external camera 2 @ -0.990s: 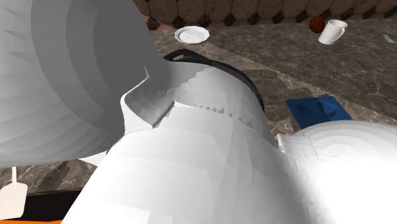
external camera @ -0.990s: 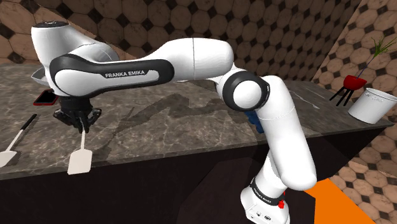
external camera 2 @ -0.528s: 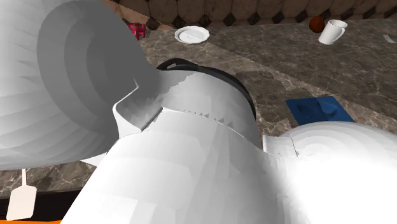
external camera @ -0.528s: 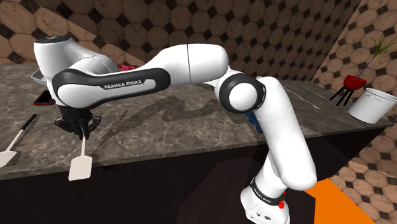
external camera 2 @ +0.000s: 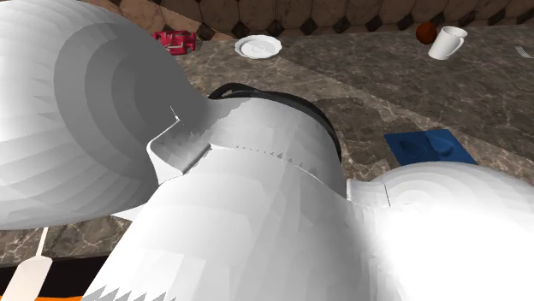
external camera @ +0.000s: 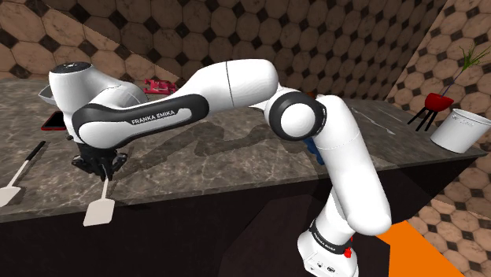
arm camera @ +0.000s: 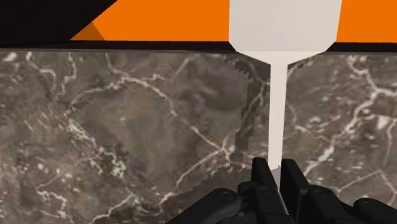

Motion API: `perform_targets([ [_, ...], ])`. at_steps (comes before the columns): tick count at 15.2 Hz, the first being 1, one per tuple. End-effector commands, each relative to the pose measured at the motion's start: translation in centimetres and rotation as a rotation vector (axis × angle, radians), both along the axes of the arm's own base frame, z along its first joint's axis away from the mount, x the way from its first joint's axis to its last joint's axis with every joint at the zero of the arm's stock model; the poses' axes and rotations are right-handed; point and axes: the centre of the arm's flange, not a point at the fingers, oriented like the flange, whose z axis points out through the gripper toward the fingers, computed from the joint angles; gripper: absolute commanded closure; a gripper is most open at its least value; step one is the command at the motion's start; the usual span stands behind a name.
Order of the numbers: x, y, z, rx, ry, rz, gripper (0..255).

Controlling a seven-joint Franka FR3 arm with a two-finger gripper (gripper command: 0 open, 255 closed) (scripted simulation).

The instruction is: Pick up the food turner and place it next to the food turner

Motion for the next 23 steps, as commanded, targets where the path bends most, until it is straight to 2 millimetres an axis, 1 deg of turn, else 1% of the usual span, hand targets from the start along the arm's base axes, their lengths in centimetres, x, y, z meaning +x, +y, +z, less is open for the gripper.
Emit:
perform_targets([
  [1, 0.0, 0.0, -0.1, 0.0, 0.0, 0.0, 255],
  [5, 0.0, 0.0, -0.1, 0.0, 0.0, 0.0, 255],
  [6, 0.0, 0.0, -0.1, 0.0, 0.0, 0.0, 0],
  [11, 0.0, 0.0, -0.1, 0.0, 0.0, 0.0, 0],
  [14, -0.2, 0.1, 3.8, 0.0, 0.0, 0.0, 0],
  [15, -0.3, 0.2, 4.9, 0.0, 0.0, 0.0, 0],
  [23, -0.3, 0.2, 4.9, 0.0, 0.0, 0.0, 0],
])
